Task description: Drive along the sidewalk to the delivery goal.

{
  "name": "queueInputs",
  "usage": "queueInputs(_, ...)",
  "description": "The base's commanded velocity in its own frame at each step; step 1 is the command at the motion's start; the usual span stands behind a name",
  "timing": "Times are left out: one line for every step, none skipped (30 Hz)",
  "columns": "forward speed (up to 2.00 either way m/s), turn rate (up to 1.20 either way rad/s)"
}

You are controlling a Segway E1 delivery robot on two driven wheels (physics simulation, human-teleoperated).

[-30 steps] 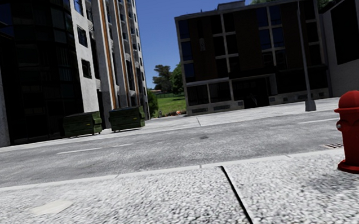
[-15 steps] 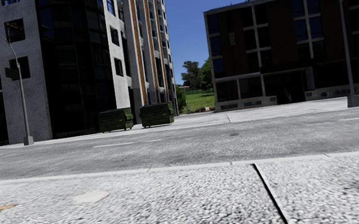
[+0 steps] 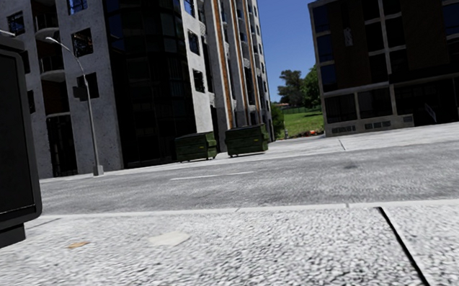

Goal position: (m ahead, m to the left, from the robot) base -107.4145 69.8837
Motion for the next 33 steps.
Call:
queueInputs(0.0,0.59)
queueInputs(0.0,0.59)
queueInputs(0.0,0.59)
queueInputs(0.0,0.59)
queueInputs(0.0,0.59)
queueInputs(0.0,0.59)
queueInputs(0.0,0.59)
queueInputs(0.0,0.59)
queueInputs(0.0,0.59)
queueInputs(0.0,0.59)
queueInputs(0.0,0.59)
queueInputs(0.0,0.59)
queueInputs(0.0,0.59)
queueInputs(0.0,0.59)
queueInputs(0.0,0.59)
queueInputs(0.0,0.59)
queueInputs(0.03,0.59)
queueInputs(0.09,0.59)
queueInputs(0.19,0.59)
queueInputs(0.19,0.59)
queueInputs(0.27,0.59)
queueInputs(0.29,0.59)
queueInputs(0.32,0.59)
queueInputs(0.32,0.59)
queueInputs(0.34,0.59)
queueInputs(0.35,0.59)
queueInputs(0.37,0.59)
queueInputs(0.4,0.59)
queueInputs(0.42,0.59)
queueInputs(0.42,0.59)
queueInputs(0.43,0.59)
queueInputs(0.45,0.59)
queueInputs(0.46,0.59)
